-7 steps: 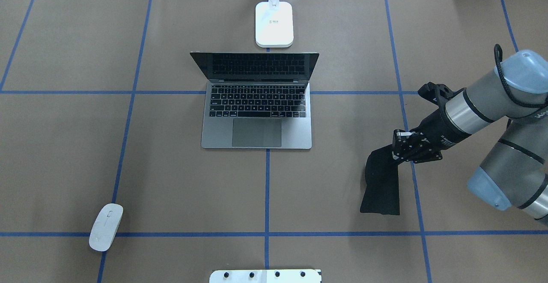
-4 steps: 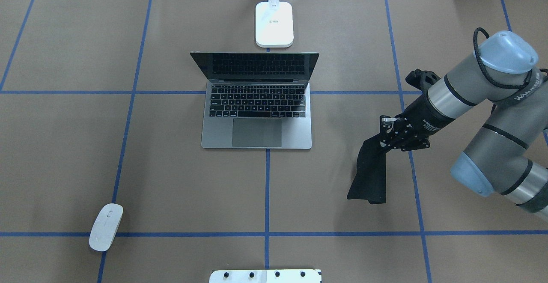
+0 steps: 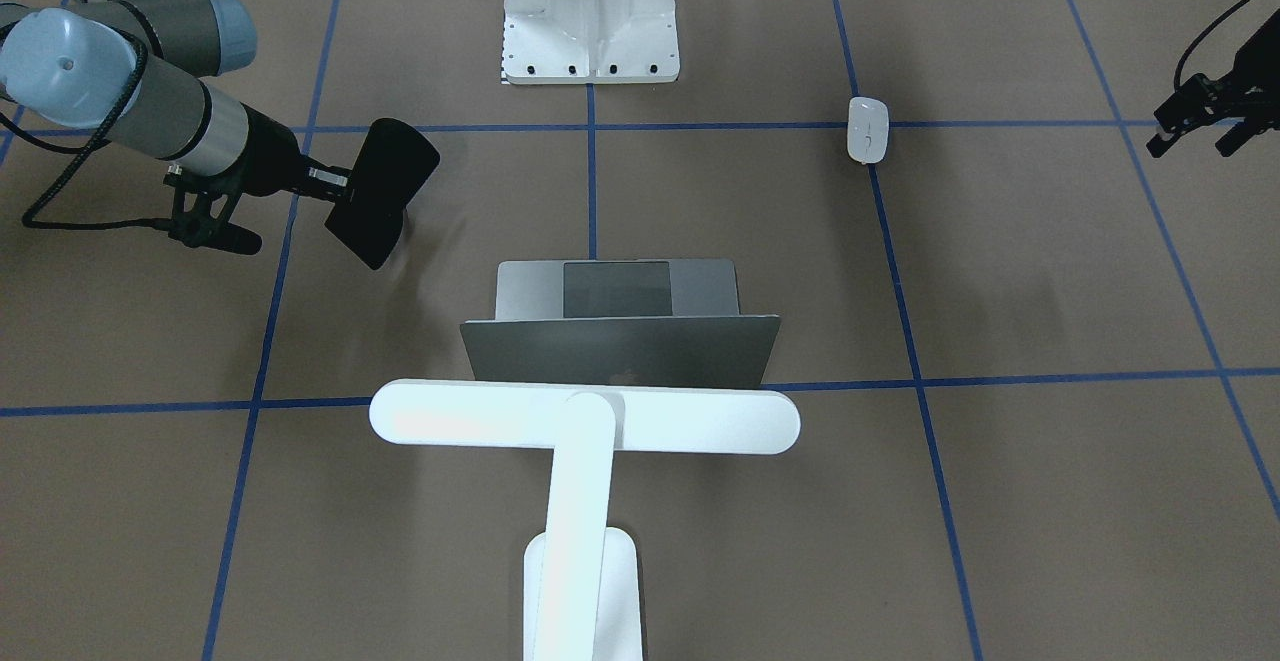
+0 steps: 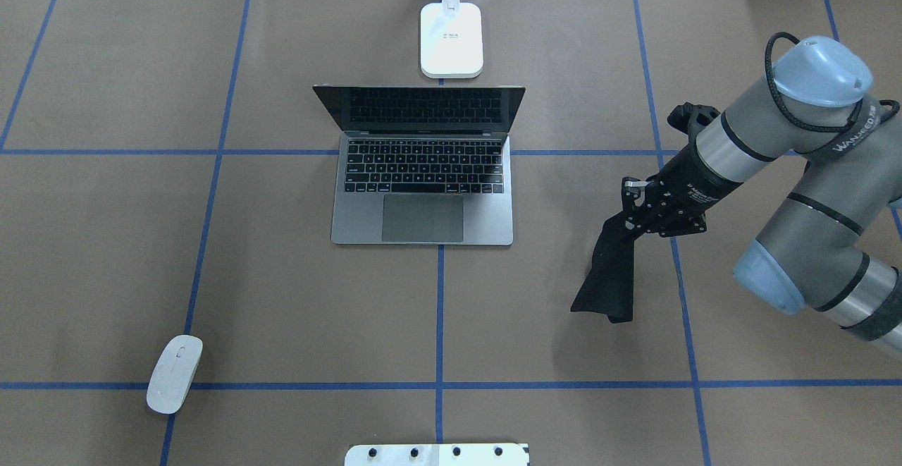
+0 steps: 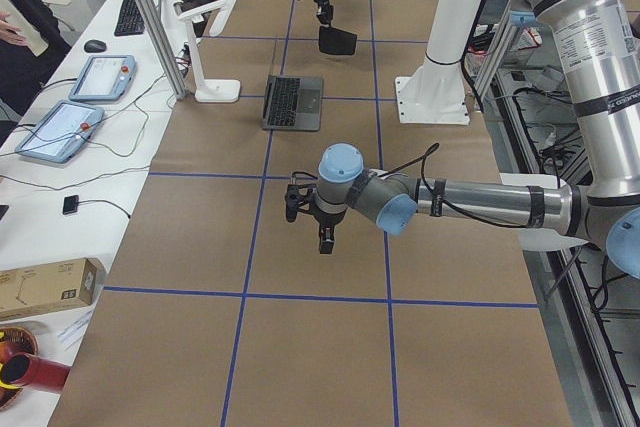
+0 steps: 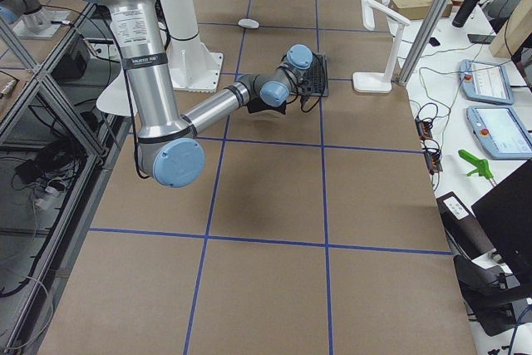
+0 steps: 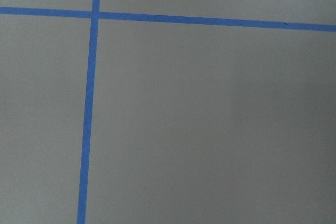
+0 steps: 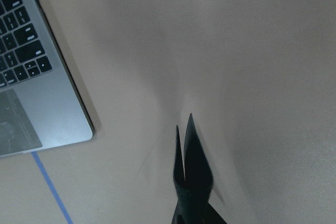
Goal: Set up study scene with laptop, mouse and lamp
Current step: 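Lift the mouse pad edge and drag it toward the laptop, right gripper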
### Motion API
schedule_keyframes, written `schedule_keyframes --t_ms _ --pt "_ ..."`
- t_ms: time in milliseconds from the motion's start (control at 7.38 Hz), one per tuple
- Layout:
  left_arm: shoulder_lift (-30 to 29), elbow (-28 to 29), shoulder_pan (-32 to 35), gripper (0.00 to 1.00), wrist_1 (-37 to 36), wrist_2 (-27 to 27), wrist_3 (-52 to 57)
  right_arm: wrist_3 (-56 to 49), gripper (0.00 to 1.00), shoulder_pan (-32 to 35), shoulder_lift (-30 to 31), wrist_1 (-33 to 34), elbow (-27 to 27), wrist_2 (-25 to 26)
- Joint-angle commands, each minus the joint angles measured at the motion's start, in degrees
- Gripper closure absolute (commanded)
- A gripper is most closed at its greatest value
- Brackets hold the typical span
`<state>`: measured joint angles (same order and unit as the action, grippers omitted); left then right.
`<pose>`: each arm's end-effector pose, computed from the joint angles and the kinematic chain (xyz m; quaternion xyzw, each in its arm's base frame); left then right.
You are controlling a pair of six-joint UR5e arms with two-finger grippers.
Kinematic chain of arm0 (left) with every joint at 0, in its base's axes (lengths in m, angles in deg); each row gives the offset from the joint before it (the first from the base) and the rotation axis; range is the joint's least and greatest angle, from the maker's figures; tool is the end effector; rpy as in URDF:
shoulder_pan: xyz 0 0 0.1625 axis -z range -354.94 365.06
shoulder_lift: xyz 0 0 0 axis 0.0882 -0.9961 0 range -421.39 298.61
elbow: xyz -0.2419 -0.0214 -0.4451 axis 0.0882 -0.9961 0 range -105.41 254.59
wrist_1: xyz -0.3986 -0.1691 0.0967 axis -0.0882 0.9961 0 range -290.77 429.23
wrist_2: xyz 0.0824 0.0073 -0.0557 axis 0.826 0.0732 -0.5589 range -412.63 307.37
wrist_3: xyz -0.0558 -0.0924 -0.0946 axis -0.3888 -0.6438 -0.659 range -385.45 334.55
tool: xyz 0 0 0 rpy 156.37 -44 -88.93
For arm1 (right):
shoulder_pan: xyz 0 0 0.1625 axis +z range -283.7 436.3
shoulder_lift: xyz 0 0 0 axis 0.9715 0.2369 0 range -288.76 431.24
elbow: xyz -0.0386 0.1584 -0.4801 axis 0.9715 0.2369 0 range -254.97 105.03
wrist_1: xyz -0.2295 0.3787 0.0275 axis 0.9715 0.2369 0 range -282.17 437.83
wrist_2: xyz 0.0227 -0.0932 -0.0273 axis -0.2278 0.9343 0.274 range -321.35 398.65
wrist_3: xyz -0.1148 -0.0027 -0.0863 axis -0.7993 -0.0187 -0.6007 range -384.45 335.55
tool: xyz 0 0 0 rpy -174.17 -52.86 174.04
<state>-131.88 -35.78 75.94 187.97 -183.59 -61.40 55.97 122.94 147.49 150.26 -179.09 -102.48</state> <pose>0.0921 -0.3852 0.6790 0.0559 0.4106 -0.0440 0.9090 -0.4161 -0.4719 0.4493 -0.1869 -0.4948 0.1064 0.8419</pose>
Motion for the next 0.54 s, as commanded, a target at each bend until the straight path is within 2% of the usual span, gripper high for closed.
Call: schedule_keyframes --t_ms 0,407 --pt "0.00 -0.01 0.05 0.00 0.00 0.01 0.09 0.00 0.95 1.16 -0.31 4.01 -0.38 0.95" --pt "0.00 -0.10 0.31 0.00 0.09 0.01 0.00 0.00 0.95 2.04 -5.30 13.66 -0.91 2.70"
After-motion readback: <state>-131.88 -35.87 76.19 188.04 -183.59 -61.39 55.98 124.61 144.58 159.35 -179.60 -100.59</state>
